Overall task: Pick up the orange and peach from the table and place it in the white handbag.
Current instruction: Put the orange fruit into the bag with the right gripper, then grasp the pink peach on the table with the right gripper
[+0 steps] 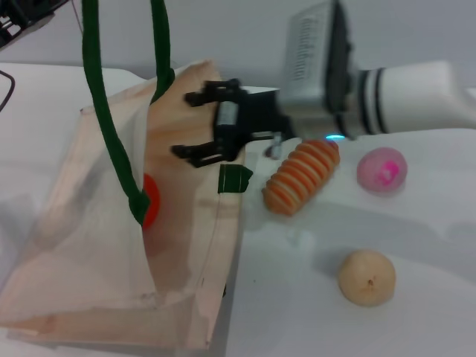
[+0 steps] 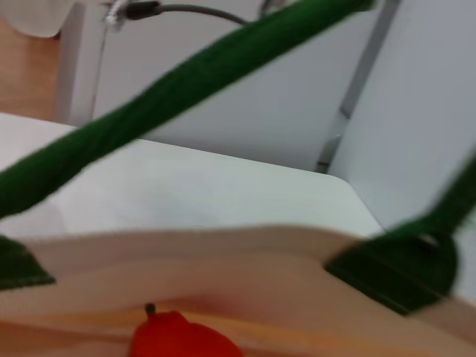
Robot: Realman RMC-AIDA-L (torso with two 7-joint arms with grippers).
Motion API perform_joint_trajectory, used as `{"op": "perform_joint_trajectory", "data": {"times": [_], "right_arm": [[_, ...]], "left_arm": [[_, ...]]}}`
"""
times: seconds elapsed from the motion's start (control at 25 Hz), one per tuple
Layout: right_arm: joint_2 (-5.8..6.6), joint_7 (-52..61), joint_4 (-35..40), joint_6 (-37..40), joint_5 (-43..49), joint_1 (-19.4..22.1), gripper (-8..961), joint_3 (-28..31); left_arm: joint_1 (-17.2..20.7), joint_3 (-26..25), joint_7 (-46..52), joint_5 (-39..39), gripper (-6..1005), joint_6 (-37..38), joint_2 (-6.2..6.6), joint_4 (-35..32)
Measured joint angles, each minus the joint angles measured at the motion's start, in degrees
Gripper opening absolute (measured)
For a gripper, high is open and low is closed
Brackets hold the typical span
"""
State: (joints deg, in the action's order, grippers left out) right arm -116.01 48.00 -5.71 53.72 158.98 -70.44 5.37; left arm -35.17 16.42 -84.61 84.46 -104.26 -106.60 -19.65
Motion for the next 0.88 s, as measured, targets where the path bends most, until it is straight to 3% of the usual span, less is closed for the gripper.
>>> {"op": "perform_joint_trajectory", "data": {"times": [0.24, 0.68, 0.88], "right_arm": [[0.0, 2.0, 7.7, 7.3, -0.4, 4.1, 889, 0.0], [0.01, 7.0, 18.2, 7.8, -4.4, 12.4, 889, -0.4], [0.0, 11.3, 23.3, 11.9, -3.2, 16.1, 888, -0.8]], "left_arm": [[0.3, 0.0, -0.2, 0.0, 128, 1.0, 0.0, 0.2], [0.8, -0.7, -0.7, 0.0, 129, 1.8, -0.01, 0.2], [1.1, -0.7, -0.8, 0.0, 129, 1.9, -0.09, 0.1]]}}
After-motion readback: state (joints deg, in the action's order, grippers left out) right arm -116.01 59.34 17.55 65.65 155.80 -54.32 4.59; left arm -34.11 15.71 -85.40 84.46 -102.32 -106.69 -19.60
